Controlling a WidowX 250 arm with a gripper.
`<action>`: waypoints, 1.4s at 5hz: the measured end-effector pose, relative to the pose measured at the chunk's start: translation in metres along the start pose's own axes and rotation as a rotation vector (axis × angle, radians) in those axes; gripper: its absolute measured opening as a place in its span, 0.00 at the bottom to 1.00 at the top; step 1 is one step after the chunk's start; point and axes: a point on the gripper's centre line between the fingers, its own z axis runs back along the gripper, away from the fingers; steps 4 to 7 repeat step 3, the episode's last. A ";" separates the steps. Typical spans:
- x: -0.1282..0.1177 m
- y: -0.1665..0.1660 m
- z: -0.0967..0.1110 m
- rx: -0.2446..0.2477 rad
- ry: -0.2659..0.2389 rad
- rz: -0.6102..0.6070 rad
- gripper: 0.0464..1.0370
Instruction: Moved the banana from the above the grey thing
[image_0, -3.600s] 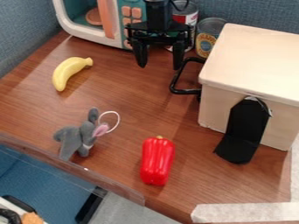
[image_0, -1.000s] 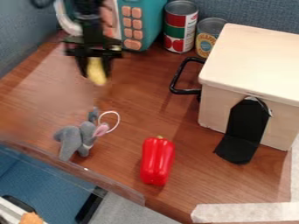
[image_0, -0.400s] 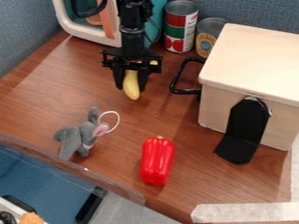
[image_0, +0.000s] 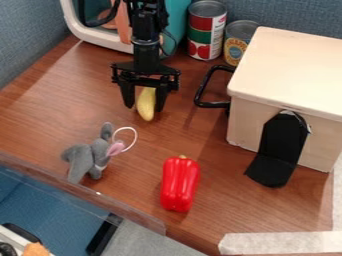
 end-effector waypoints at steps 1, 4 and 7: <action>-0.005 0.001 -0.005 0.017 0.031 -0.006 0.97; -0.017 -0.011 0.050 -0.008 -0.109 -0.091 0.96; -0.017 -0.011 0.050 -0.008 -0.109 -0.091 0.96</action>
